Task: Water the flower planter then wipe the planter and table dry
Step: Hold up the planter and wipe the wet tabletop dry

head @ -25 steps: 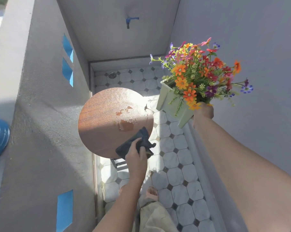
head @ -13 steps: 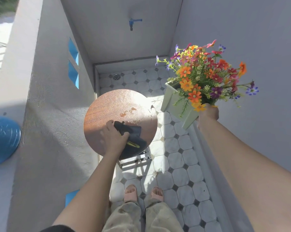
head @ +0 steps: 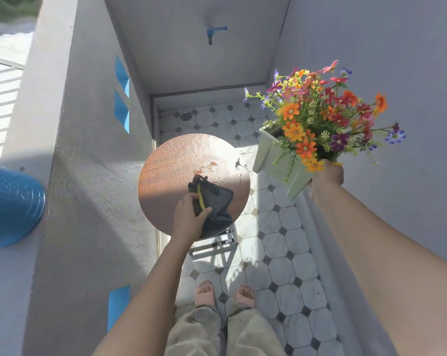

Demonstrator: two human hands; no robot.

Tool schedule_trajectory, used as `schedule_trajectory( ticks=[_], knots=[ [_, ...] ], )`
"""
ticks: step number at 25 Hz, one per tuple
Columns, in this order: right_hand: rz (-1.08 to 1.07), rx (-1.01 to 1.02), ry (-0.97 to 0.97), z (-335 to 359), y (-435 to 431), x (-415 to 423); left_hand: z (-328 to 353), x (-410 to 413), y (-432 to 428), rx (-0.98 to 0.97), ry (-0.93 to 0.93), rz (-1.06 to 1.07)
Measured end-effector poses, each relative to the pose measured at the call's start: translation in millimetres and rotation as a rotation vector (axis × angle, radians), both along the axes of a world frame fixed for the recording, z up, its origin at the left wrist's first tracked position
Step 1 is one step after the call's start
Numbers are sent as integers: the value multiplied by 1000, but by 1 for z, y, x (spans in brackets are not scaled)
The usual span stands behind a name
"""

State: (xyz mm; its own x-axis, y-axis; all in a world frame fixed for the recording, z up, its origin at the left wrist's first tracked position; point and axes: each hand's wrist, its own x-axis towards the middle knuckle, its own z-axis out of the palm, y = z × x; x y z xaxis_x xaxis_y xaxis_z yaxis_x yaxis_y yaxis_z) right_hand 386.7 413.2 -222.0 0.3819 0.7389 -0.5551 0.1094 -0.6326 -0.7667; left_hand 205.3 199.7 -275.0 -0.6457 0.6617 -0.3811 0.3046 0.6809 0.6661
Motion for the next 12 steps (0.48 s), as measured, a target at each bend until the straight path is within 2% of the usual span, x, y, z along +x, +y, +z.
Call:
schedule_trajectory(
  ticks=[3,7,9,11,12],
  knots=[
    [-4,-20,8,-2,-1,0,0,-4,-11,-75,220,-147],
    [-27,-10,-2,-4,-4,-1,-10,10,-21,-70,315,-357],
    [-22,7,9,-3,-5,0,-14,12,-24,-127,471,-435],
    [28,8,6,-3,-5,2,-16,14,-25,-87,602,-461],
    [23,8,-16,-5,-6,4,-18,14,-26,-32,601,-485]
  ],
)
